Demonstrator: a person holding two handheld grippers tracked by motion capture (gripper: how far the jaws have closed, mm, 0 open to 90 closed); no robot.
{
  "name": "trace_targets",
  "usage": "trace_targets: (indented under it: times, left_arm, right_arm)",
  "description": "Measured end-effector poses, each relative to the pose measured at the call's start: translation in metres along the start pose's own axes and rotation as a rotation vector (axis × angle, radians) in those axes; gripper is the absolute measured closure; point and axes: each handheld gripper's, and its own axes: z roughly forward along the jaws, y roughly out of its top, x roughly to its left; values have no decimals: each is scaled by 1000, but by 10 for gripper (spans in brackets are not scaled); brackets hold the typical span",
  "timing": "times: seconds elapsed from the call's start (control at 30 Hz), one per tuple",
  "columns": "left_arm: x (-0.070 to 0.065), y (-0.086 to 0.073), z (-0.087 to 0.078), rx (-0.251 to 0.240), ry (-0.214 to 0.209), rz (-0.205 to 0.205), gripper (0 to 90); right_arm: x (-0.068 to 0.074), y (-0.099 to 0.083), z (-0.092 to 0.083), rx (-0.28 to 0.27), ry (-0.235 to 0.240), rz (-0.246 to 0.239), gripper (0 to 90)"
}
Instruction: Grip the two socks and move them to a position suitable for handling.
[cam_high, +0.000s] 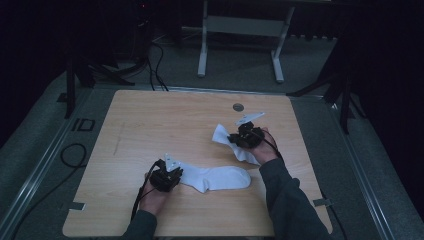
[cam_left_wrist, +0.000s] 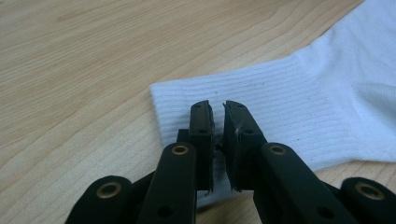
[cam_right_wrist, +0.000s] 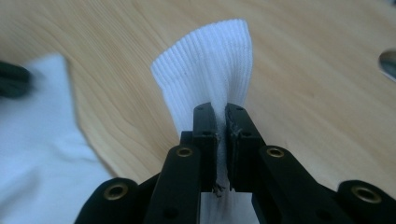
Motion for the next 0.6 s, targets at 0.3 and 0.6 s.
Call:
trace_targets:
  times: [0.3,0.6]
  left_arm:
    - [0,0,0,-1,2,1,816]
    - [0,0,0,0,-1,-1,816]
  right_arm:
    - [14,26,-54,-130,-1,-60,839]
    - [32,45,-103,-258,34,-103,839]
